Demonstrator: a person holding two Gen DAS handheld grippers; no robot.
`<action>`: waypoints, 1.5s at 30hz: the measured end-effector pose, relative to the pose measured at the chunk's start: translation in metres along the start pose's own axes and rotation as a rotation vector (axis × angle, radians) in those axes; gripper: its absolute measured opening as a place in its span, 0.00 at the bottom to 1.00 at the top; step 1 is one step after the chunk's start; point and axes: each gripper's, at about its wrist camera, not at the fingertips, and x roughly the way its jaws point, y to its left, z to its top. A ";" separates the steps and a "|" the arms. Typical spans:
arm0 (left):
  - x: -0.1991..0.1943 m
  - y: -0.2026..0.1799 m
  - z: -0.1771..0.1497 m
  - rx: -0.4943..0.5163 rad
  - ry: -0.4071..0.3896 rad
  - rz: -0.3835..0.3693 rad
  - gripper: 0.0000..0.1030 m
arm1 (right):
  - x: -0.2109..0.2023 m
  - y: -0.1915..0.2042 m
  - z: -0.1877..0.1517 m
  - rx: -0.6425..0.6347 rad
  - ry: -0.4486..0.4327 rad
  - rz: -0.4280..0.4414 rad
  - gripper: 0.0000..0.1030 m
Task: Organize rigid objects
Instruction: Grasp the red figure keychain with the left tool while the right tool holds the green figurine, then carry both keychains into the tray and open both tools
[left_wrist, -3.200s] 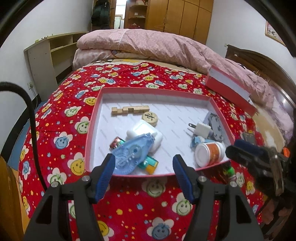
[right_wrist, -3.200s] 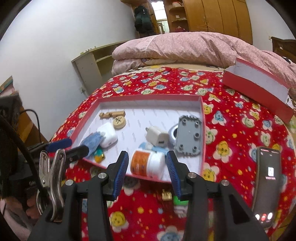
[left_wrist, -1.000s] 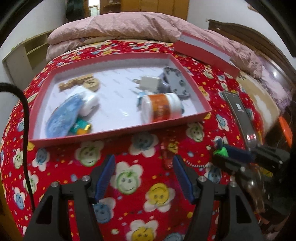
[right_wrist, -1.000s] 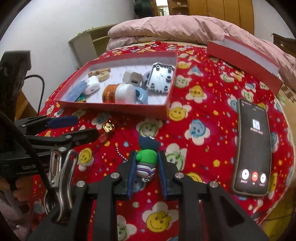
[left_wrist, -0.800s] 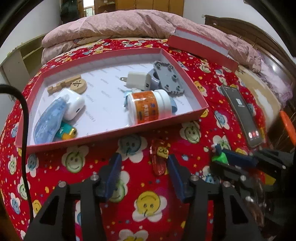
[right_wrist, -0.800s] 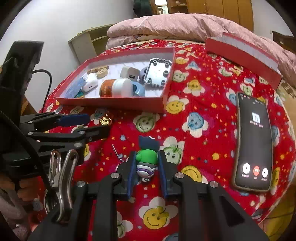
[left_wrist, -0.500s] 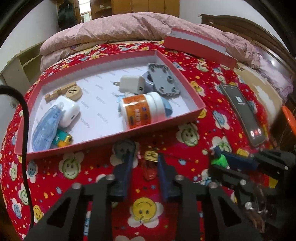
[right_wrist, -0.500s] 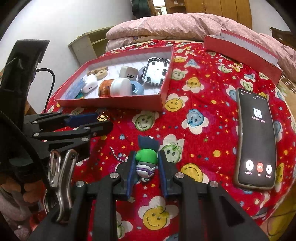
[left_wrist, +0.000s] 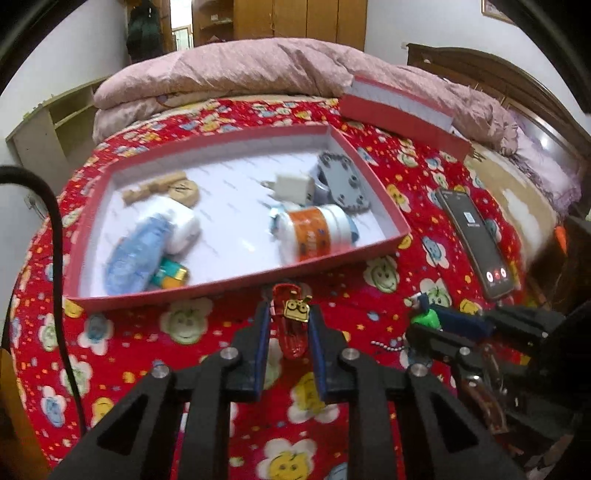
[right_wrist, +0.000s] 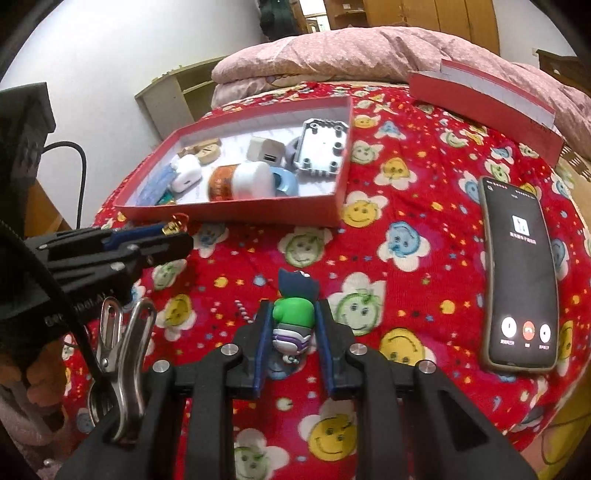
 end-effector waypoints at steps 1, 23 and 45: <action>-0.002 0.003 0.002 -0.001 -0.002 0.007 0.20 | 0.000 0.001 0.001 -0.003 -0.002 0.000 0.23; -0.022 0.062 0.033 -0.110 -0.064 0.048 0.20 | -0.005 0.057 0.075 -0.049 -0.098 0.053 0.23; 0.017 0.104 0.075 -0.152 -0.053 0.067 0.20 | 0.032 0.053 0.143 -0.041 -0.107 0.040 0.23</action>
